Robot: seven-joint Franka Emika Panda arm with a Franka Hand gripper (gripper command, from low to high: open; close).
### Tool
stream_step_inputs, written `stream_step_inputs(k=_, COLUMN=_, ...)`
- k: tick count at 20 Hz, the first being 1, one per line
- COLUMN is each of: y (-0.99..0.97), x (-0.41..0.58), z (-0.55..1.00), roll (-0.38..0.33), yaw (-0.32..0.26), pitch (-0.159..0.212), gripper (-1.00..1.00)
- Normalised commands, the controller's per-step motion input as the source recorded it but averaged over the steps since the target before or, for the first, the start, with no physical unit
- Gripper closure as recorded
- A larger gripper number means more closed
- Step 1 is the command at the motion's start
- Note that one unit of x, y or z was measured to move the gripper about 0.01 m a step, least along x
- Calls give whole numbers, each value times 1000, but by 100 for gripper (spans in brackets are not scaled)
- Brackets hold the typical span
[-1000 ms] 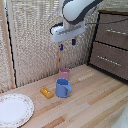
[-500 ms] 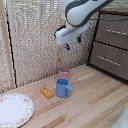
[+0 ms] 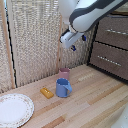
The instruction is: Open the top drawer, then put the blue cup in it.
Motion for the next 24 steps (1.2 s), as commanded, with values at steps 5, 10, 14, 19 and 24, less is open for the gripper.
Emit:
stream_step_inputs(k=5, y=-170, x=-25, z=-93, roll=-375, yaw=127, pitch=-35, gripper=-100)
stream_step_inputs(k=10, y=-67, x=6, z=67, roll=-356, yaw=137, pitch=-59, gripper=-100)
stream_step_inputs(k=14, y=0, x=104, z=263, roll=-312, yaw=110, pitch=-31, gripper=-100)
stream_step_inputs(k=19, y=-5, x=138, z=258, roll=-321, yaw=81, pitch=-3, gripper=-100)
stream_step_inputs(k=24, y=-92, x=58, z=9, roll=-375, yaw=80, pitch=-13, gripper=-100)
